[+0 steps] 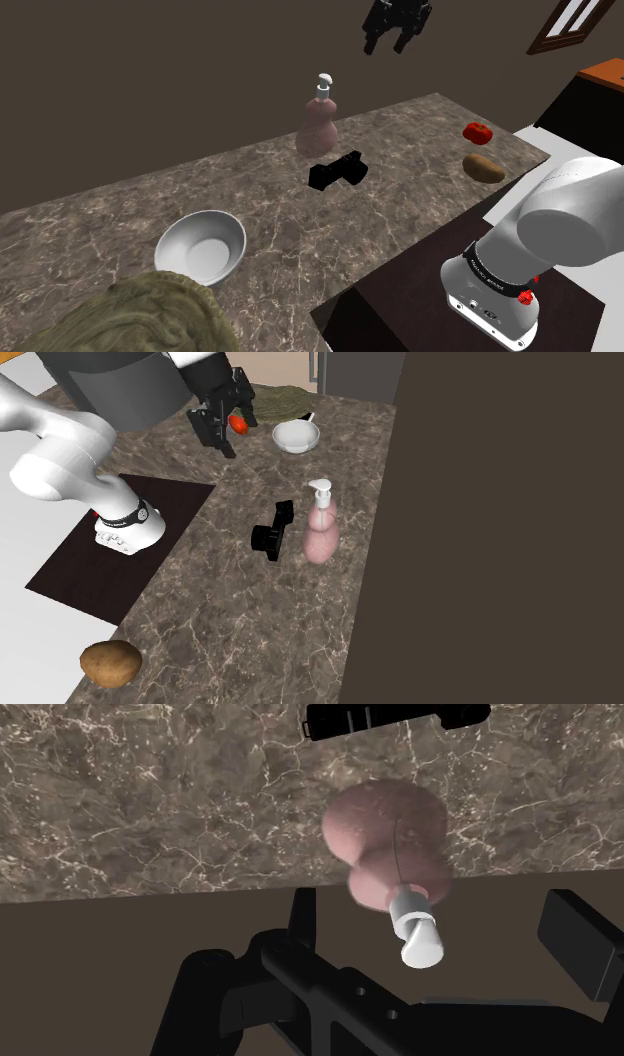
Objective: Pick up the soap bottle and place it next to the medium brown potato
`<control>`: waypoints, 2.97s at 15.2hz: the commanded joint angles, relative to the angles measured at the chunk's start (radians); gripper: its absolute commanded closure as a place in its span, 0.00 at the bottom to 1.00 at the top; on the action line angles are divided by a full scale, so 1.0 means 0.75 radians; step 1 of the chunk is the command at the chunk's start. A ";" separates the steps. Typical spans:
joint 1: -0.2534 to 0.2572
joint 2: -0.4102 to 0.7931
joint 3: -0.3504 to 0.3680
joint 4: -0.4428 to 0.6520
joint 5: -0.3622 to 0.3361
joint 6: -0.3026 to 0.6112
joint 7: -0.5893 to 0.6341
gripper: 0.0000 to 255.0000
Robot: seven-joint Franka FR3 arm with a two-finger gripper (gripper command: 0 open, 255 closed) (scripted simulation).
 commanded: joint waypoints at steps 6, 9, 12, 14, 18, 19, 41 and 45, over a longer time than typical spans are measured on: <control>0.011 0.336 0.021 0.135 0.007 0.198 0.023 0.00; 0.015 0.484 0.027 0.222 0.006 0.258 0.031 0.00; 0.018 0.635 0.033 0.325 0.004 0.304 0.040 0.00; 0.019 0.666 0.034 0.334 0.004 0.326 0.041 0.00; 0.020 0.702 0.034 0.306 0.003 0.390 0.041 0.00; 0.020 0.712 0.035 0.300 0.003 0.406 0.042 0.00; 0.020 0.712 0.035 0.327 0.002 0.379 0.043 1.00; 0.020 0.693 0.034 0.378 0.002 0.310 0.044 1.00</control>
